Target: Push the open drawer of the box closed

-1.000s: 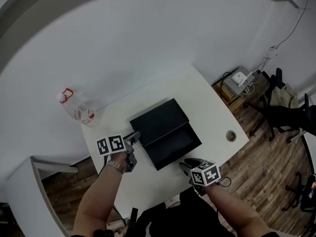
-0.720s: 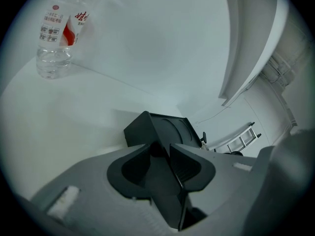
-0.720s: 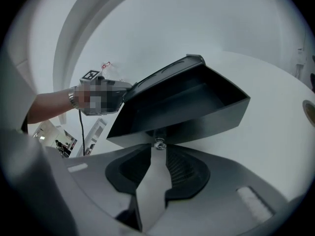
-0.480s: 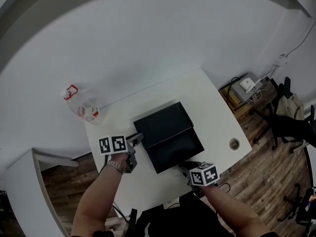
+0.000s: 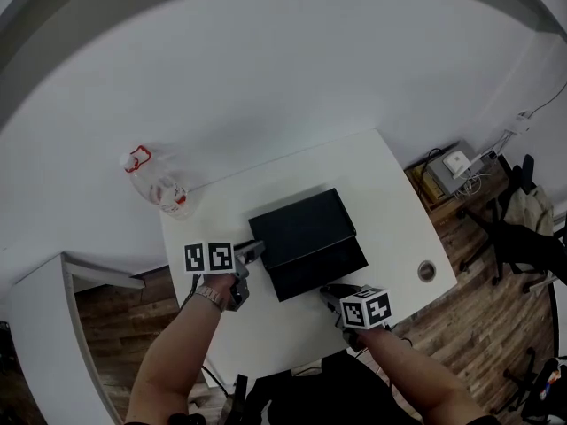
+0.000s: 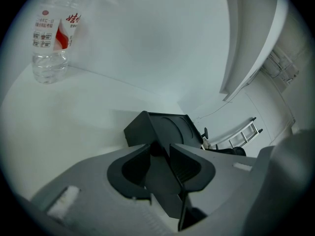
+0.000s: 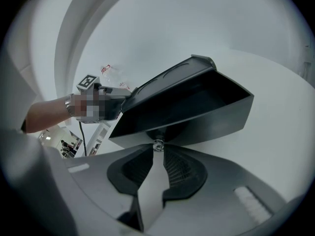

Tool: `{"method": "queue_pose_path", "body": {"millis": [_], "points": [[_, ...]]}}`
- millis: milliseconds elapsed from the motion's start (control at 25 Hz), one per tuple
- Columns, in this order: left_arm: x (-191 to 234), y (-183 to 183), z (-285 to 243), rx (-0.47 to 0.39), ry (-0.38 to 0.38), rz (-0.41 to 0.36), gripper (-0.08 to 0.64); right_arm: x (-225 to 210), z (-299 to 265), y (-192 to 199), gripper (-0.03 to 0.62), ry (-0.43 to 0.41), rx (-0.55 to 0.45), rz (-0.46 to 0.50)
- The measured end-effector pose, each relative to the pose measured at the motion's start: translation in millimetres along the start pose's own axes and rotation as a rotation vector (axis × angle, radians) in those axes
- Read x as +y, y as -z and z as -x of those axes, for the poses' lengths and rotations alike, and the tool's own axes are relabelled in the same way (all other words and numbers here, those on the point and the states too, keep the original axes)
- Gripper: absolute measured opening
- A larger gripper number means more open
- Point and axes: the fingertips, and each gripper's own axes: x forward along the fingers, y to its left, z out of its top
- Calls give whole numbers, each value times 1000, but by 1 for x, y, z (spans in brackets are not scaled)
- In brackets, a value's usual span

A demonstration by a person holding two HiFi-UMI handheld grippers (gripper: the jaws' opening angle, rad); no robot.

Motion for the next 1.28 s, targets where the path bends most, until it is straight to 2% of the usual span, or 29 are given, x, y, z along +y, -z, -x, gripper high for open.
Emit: {"method": "queue_pose_path", "body": {"millis": [520,1280], "points": [[0,0,2,-15,6,21,126,-5,-25,-41,67,-27,8,3],[1,1,2,-4,6,25,127,-7,-44,-67,67,-55,16,-6]]}}
